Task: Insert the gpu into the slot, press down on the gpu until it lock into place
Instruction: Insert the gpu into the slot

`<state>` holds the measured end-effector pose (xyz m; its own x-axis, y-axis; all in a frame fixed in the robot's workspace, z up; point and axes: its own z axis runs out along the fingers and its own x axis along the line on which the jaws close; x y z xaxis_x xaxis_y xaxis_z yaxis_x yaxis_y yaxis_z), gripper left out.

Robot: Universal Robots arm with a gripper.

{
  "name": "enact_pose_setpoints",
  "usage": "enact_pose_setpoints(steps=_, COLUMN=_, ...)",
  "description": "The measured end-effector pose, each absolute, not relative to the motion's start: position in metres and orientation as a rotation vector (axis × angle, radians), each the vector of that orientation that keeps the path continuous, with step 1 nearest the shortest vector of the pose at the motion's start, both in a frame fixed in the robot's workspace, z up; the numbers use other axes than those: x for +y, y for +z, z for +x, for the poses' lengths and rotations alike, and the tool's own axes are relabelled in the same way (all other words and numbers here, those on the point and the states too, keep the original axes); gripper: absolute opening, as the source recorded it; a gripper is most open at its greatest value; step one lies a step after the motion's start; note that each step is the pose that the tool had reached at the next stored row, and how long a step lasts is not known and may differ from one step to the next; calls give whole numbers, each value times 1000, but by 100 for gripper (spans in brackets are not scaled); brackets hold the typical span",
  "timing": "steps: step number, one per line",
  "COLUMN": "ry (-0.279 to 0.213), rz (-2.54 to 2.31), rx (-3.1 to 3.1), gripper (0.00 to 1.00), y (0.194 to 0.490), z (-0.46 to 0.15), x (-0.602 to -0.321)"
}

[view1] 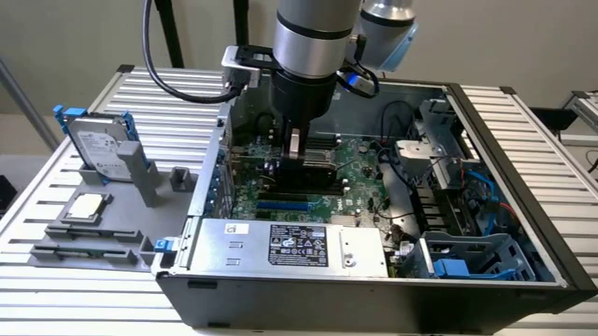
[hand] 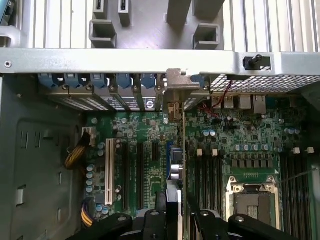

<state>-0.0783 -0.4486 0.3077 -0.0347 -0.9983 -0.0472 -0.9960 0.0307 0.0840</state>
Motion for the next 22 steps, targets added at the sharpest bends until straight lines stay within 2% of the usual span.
enact_pose_setpoints(steps=15, ry=-146, rz=2165, rx=-2237, gripper=26, y=281, z=-80, x=-455)
enact_pose_setpoints(steps=22, ry=-175, rz=2148, rx=-2223, gripper=26, y=275, z=-80, x=-455)
